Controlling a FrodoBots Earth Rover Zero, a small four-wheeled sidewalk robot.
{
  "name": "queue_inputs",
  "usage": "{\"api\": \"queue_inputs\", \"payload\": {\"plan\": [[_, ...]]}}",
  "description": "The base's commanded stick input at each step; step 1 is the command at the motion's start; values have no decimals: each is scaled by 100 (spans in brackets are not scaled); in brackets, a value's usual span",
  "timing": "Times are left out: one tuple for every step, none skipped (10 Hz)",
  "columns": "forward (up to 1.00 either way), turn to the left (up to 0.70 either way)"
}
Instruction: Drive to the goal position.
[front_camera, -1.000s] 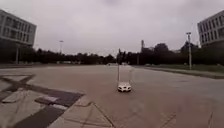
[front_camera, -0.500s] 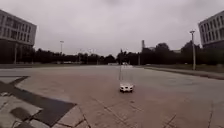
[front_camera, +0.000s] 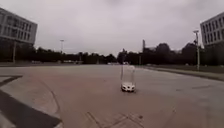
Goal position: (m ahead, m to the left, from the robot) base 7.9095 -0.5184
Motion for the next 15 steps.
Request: {"api": "queue_inputs", "payload": {"plan": [[100,-20],[100,-27],[100,-27],[100,-27],[100,-27],[100,-27],[100,-27],[100,-26],[100,-7],[100,0],[100,0],[100,0],[100,0],[100,0],[100,0]]}}
